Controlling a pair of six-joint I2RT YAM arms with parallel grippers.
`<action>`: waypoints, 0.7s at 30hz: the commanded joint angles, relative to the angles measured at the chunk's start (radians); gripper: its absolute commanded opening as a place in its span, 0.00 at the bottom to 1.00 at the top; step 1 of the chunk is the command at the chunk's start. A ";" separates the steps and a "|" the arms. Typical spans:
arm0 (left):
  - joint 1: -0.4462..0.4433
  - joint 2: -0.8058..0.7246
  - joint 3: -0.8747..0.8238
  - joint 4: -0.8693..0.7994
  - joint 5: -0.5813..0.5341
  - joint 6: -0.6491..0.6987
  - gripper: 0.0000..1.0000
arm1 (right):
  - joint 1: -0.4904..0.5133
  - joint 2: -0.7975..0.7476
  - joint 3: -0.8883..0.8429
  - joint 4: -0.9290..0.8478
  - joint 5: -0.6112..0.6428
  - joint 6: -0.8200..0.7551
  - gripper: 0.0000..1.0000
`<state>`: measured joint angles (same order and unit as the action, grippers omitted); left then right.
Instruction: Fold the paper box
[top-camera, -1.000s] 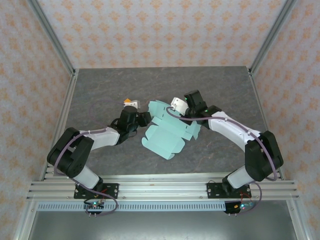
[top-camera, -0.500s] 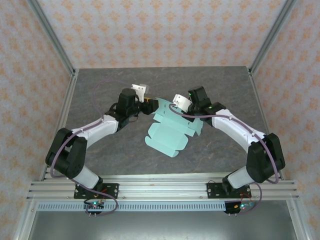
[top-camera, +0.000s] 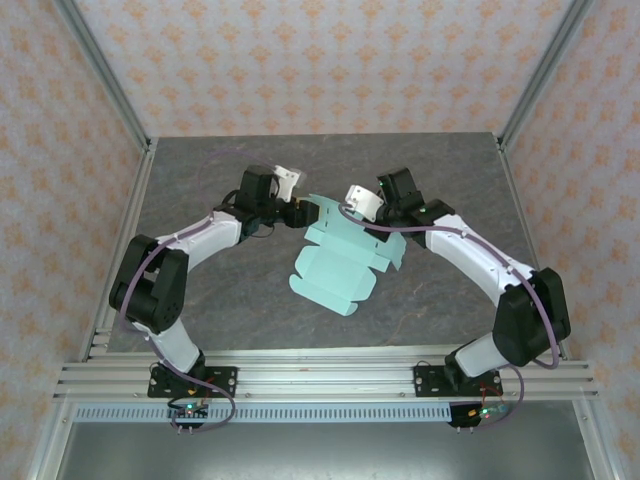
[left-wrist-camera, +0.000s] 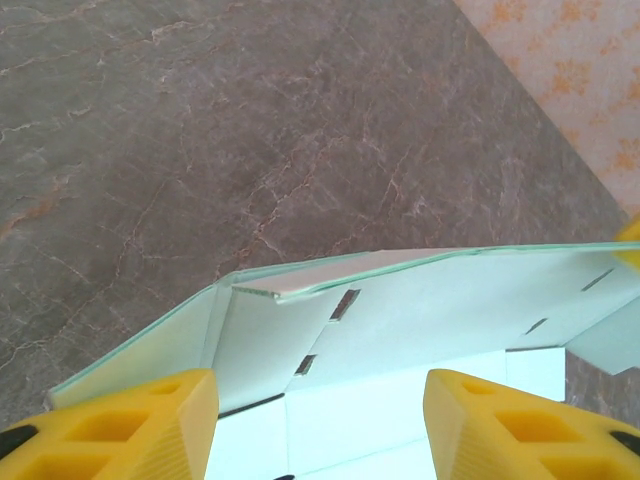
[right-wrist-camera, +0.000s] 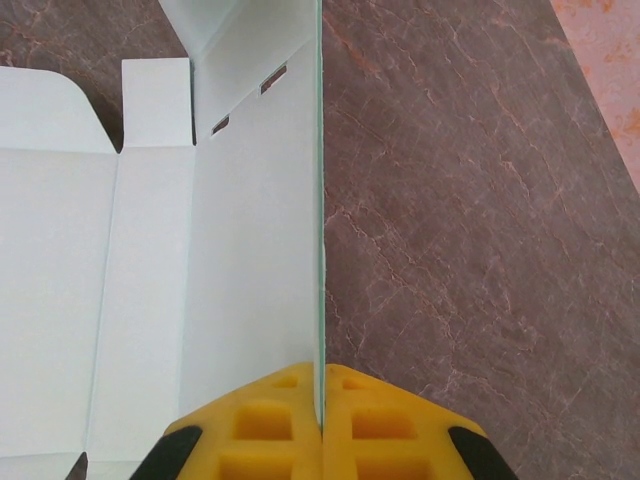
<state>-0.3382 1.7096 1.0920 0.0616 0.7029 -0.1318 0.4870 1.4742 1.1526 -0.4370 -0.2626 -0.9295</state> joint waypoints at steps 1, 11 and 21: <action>0.011 0.013 0.050 -0.061 0.014 0.060 0.57 | -0.006 -0.011 0.040 -0.043 -0.023 -0.011 0.00; 0.029 0.041 0.143 -0.169 0.020 0.154 0.59 | -0.008 -0.011 0.069 -0.086 -0.066 -0.018 0.00; 0.027 0.057 0.231 -0.249 0.110 0.250 0.59 | -0.008 0.009 0.097 -0.121 -0.092 -0.021 0.00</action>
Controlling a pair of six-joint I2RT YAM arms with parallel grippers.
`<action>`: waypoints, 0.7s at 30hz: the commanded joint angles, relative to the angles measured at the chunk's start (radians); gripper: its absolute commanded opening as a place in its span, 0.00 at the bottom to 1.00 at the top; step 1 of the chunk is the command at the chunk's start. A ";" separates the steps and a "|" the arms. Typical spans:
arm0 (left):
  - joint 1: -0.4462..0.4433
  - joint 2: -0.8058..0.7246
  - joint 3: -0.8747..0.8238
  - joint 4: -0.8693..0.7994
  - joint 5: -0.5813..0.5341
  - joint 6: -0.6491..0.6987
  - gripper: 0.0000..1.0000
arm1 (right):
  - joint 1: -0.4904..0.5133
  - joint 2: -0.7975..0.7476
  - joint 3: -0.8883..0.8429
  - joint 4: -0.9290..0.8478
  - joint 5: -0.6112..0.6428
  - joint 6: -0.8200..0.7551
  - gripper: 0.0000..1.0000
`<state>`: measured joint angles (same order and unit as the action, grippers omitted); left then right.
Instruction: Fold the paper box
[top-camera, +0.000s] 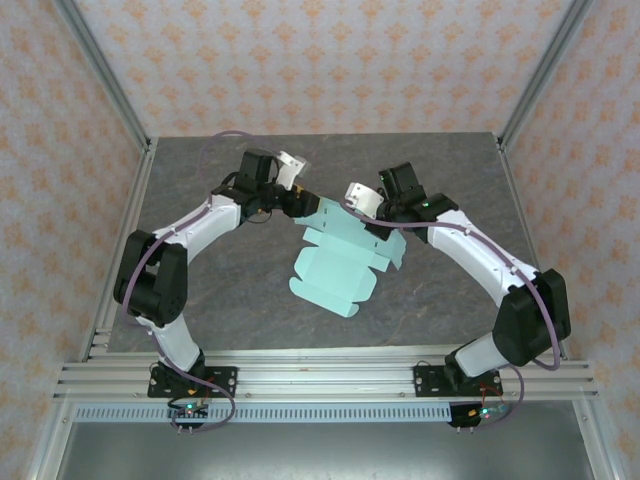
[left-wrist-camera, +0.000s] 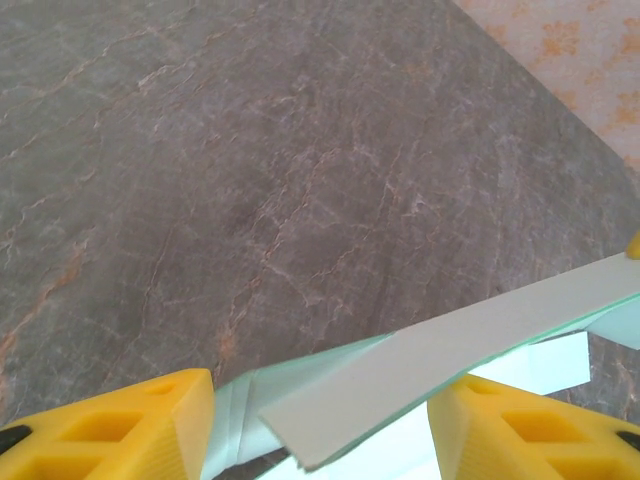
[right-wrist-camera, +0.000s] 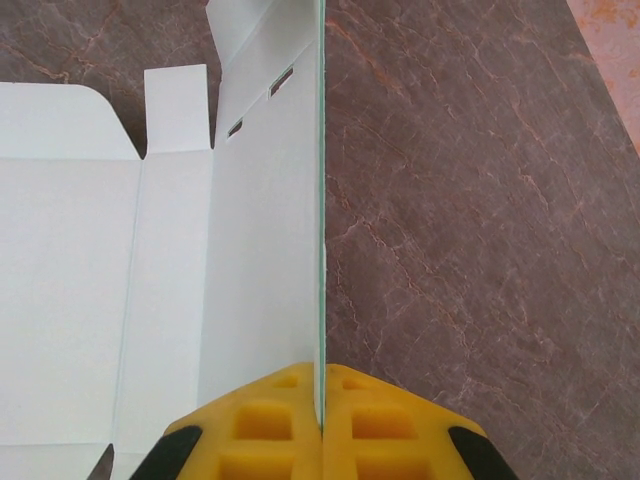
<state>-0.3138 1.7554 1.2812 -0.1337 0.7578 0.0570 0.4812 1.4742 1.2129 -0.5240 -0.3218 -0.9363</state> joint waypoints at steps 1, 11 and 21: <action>0.002 0.012 0.045 -0.055 0.067 0.067 0.59 | -0.002 0.011 0.039 -0.036 -0.031 -0.014 0.00; -0.004 -0.009 0.043 -0.090 0.103 0.092 0.42 | -0.002 0.029 0.047 -0.025 -0.023 0.010 0.00; -0.015 -0.042 0.027 -0.081 0.071 0.092 0.40 | -0.003 0.042 0.045 -0.018 -0.023 0.038 0.00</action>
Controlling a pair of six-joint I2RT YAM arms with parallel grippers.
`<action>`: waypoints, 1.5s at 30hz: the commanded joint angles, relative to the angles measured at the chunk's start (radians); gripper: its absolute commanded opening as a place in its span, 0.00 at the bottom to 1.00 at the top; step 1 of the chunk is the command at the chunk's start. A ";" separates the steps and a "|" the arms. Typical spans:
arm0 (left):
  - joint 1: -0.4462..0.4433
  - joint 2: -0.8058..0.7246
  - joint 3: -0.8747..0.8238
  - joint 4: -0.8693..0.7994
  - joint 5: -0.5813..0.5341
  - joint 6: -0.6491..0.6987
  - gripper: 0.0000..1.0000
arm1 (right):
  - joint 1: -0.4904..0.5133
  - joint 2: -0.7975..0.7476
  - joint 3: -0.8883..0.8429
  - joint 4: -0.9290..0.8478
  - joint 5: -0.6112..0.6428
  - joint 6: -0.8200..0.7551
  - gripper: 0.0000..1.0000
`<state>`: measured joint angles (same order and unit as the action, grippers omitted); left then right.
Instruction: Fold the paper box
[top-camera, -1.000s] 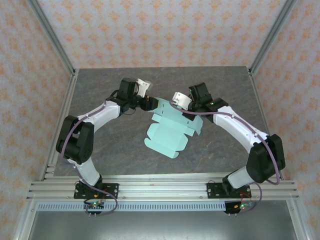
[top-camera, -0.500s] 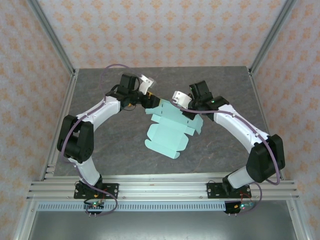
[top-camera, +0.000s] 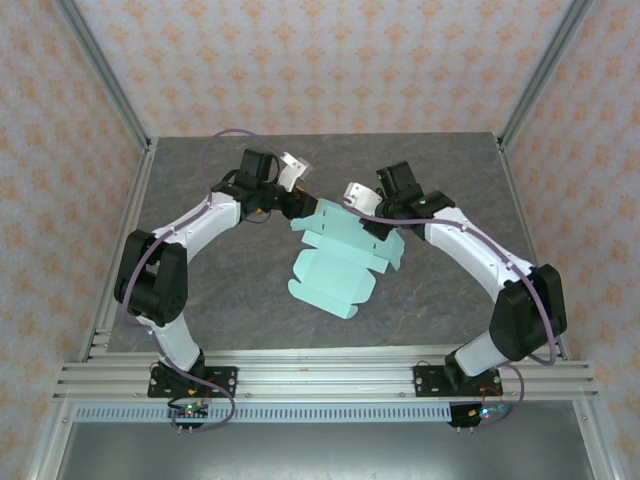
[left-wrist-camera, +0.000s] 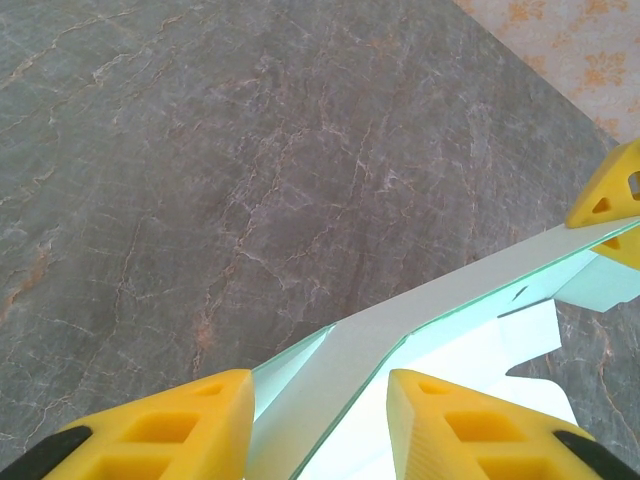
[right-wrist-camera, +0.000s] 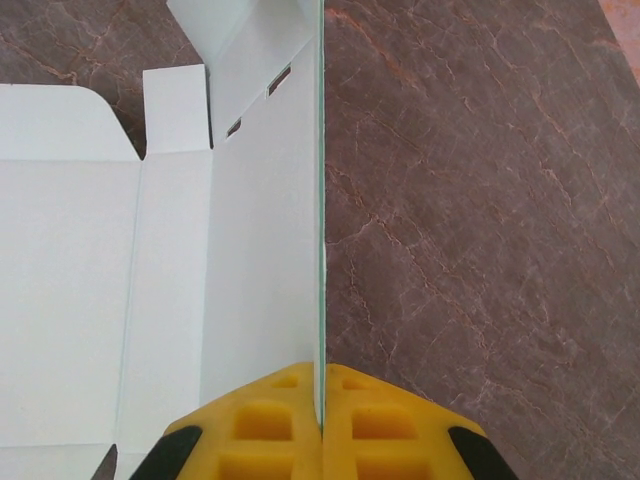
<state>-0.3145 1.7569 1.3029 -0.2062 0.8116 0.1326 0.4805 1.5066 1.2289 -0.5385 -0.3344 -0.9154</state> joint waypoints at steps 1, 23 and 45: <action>-0.015 -0.044 0.007 -0.011 0.017 0.016 0.40 | 0.000 0.009 0.029 -0.002 -0.009 0.019 0.00; -0.114 -0.017 -0.056 0.308 -0.096 -0.414 0.34 | 0.018 0.008 -0.018 0.177 0.092 0.141 0.00; -0.040 -0.257 -0.342 0.301 -0.241 -0.353 0.61 | -0.013 -0.028 -0.039 0.149 0.075 0.095 0.00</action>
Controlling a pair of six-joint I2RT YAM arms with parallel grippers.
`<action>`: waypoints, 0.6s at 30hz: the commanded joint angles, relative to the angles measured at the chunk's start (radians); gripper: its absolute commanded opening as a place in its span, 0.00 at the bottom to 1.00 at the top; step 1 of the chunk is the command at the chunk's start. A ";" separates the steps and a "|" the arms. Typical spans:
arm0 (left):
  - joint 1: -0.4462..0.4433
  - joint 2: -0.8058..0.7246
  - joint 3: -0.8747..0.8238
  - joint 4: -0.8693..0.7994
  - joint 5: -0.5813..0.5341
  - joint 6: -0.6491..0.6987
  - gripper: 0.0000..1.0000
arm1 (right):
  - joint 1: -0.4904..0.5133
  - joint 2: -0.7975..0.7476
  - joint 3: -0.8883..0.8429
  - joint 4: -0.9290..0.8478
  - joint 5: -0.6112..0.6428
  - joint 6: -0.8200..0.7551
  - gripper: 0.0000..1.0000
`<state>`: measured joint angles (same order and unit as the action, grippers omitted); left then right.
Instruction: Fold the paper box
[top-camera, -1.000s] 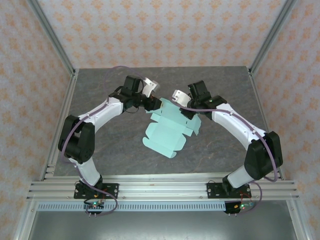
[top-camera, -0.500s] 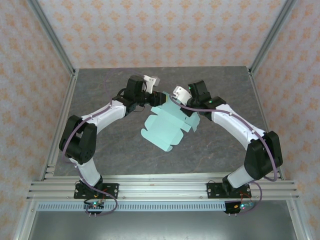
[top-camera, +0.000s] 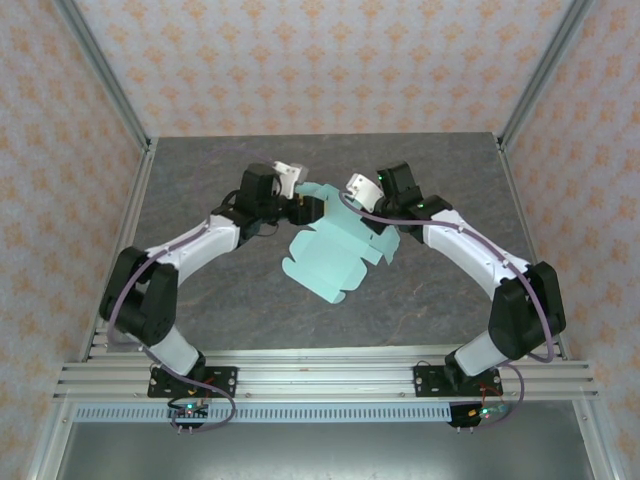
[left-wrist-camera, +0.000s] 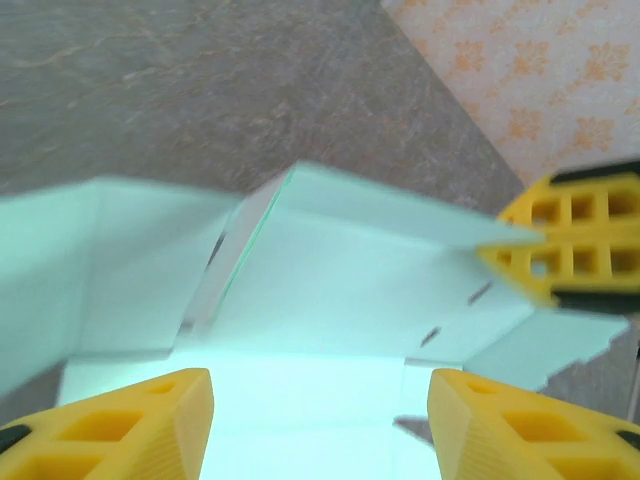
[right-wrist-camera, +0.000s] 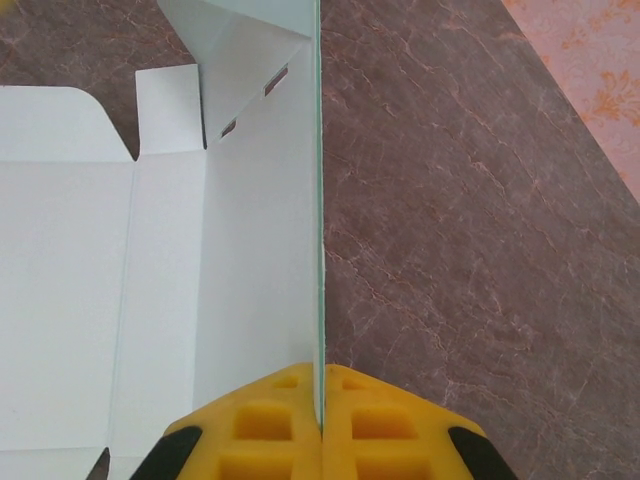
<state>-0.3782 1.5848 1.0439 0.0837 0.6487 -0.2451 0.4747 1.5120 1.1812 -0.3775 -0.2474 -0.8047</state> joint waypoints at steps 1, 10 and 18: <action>0.028 -0.115 -0.129 0.031 -0.095 0.018 0.62 | -0.008 -0.032 0.013 -0.020 -0.018 -0.017 0.00; 0.029 -0.010 -0.271 0.265 -0.143 -0.009 0.65 | -0.010 -0.009 0.068 -0.075 -0.072 0.000 0.00; 0.007 0.144 -0.236 0.401 -0.143 0.040 0.64 | -0.020 0.030 0.132 -0.142 -0.101 0.047 0.00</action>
<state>-0.3603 1.7061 0.7776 0.3817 0.5179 -0.2344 0.4610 1.5291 1.2819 -0.4728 -0.3225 -0.7837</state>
